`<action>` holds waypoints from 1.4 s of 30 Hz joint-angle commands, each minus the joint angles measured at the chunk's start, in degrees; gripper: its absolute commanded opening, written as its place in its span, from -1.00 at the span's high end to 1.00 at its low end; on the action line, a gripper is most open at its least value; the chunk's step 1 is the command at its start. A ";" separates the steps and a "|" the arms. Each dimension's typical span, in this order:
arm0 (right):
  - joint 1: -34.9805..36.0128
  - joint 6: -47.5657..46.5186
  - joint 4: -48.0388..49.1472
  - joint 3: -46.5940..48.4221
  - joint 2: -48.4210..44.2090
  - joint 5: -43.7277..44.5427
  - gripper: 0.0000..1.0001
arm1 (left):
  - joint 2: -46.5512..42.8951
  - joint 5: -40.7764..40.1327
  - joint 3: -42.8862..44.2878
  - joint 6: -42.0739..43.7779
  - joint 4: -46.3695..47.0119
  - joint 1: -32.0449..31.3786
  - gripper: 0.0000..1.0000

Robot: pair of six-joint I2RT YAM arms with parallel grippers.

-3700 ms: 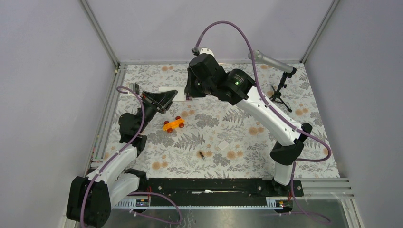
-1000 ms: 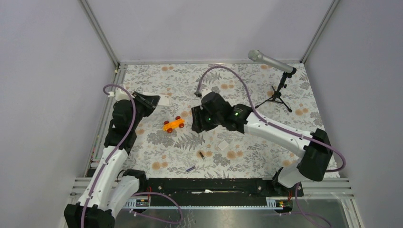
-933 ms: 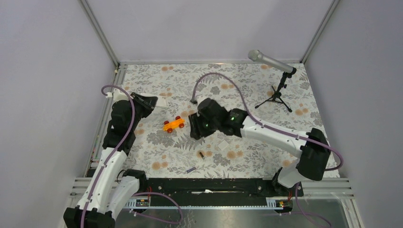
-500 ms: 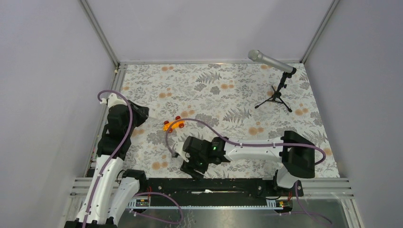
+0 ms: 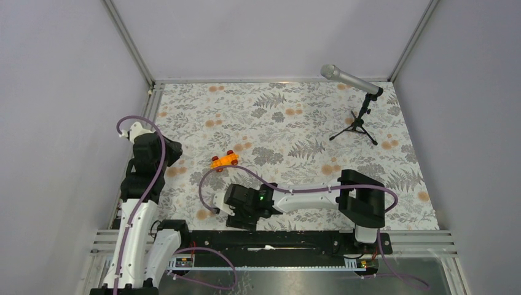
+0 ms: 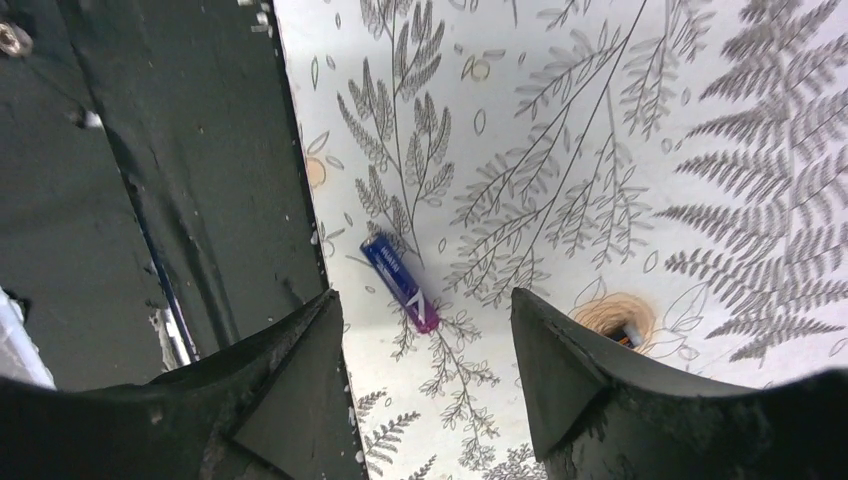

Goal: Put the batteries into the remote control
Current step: Pick up the battery from the center of the board.

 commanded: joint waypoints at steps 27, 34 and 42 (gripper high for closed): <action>0.29 -3.77 -1.01 5.01 6.38 4.19 0.25 | 0.84 -0.39 2.76 0.70 1.76 3.59 1.00; 0.30 -1.40 -1.38 4.98 6.85 7.40 0.73 | 0.45 0.68 2.59 0.26 2.07 3.67 1.00; -1.43 9.11 -0.42 6.13 -0.29 8.89 0.83 | -1.33 10.07 0.40 0.03 7.36 3.66 1.00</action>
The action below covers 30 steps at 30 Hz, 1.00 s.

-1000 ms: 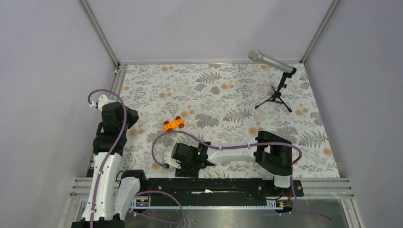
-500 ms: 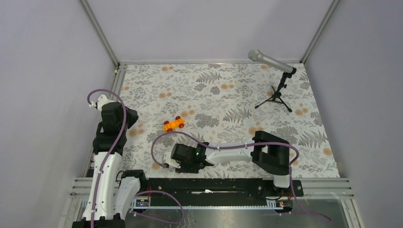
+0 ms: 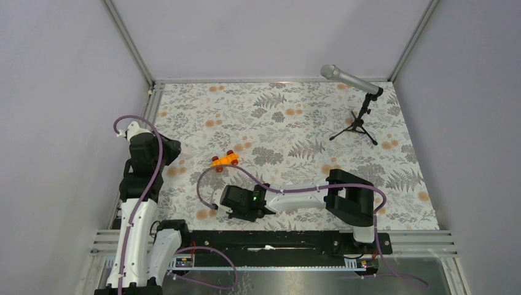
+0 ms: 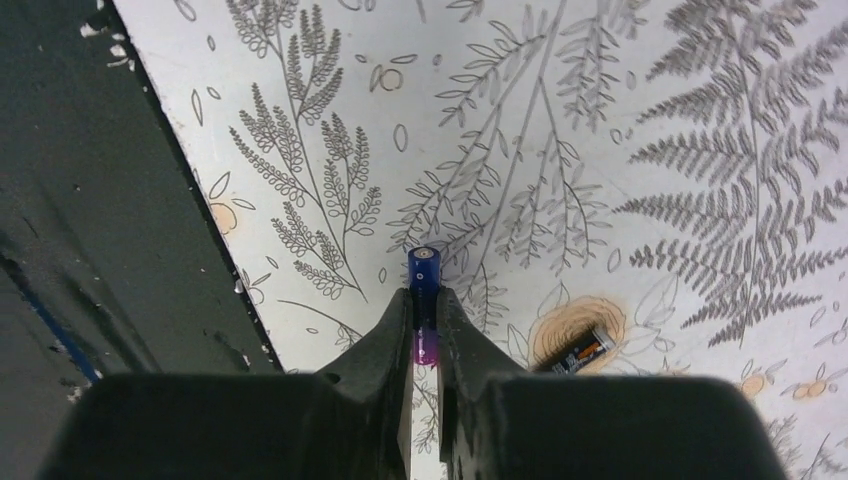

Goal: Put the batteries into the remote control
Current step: Pick up the battery from the center of the board, then load the battery into the remote control.

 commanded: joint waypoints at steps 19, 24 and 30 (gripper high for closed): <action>-21.11 45.61 0.80 12.77 -31.95 14.17 0.62 | -4.78 32.68 -24.71 -37.17 66.31 -2.59 1.00; -21.20 48.15 0.60 20.10 -28.11 13.17 0.61 | -3.16 30.14 -25.20 -43.40 74.51 -7.00 1.00; -21.20 48.23 0.57 25.54 -24.06 9.24 0.60 | 1.03 26.45 -27.29 -49.69 86.15 -11.80 1.00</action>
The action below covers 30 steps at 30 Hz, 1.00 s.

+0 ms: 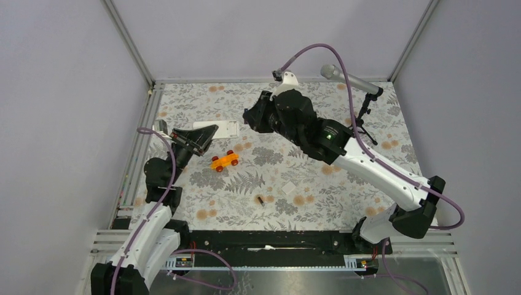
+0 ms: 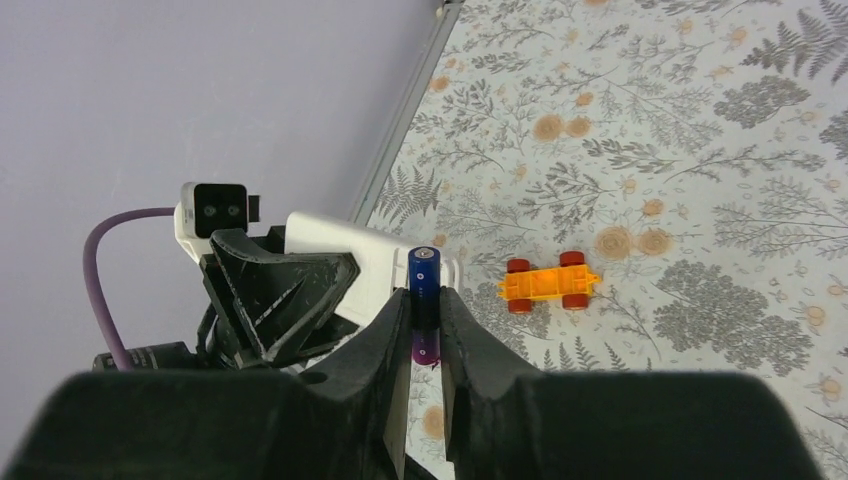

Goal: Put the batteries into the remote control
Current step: Load the battery into the remote control.

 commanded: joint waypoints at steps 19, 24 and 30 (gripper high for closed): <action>1.49 0.08 -3.87 11.50 10.04 -1.49 0.58 | 5.35 -6.63 1.42 -4.87 14.18 -6.19 1.00; 3.32 -1.76 -5.57 11.80 10.30 4.34 0.58 | 4.82 -7.74 1.54 -4.87 13.34 -6.20 1.00; 3.32 -2.55 -6.08 11.98 10.59 6.29 0.57 | 4.98 -7.92 1.37 -5.37 13.07 -6.20 1.00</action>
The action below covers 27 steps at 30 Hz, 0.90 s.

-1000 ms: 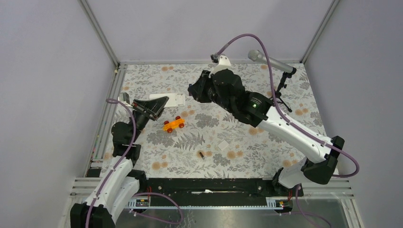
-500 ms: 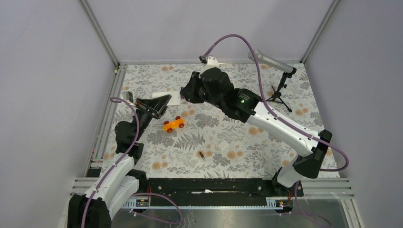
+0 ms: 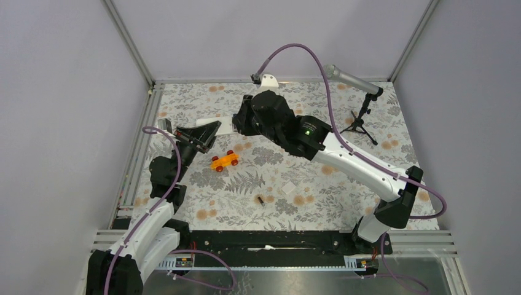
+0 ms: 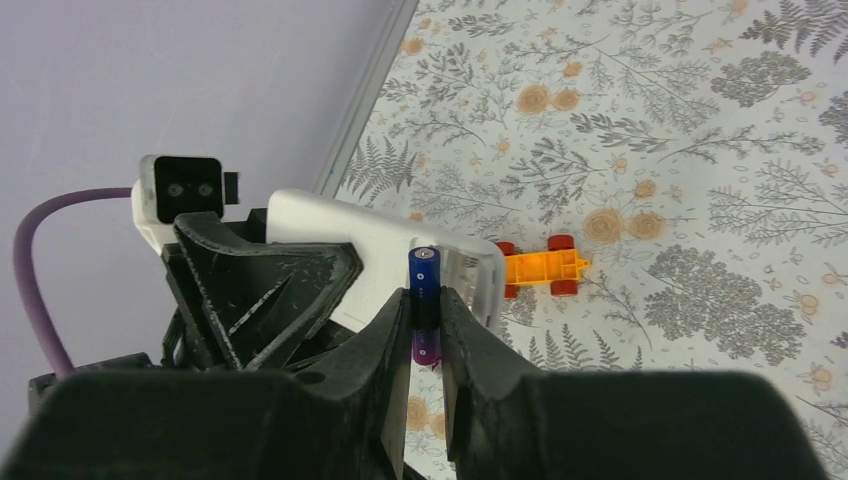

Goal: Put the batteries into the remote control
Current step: Load the battery into the remote control.

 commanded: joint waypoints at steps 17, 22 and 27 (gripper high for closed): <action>0.35 -0.74 -2.06 5.35 3.87 4.51 0.44 | -0.30 -1.10 1.61 -1.80 4.44 -0.19 1.00; 0.35 0.18 -4.08 6.82 4.41 4.12 0.30 | -0.02 -1.51 1.64 -2.28 4.65 -0.19 1.00; 0.35 1.11 -6.49 9.49 4.90 5.71 0.35 | 0.52 -1.72 1.45 -2.54 5.25 -0.19 1.00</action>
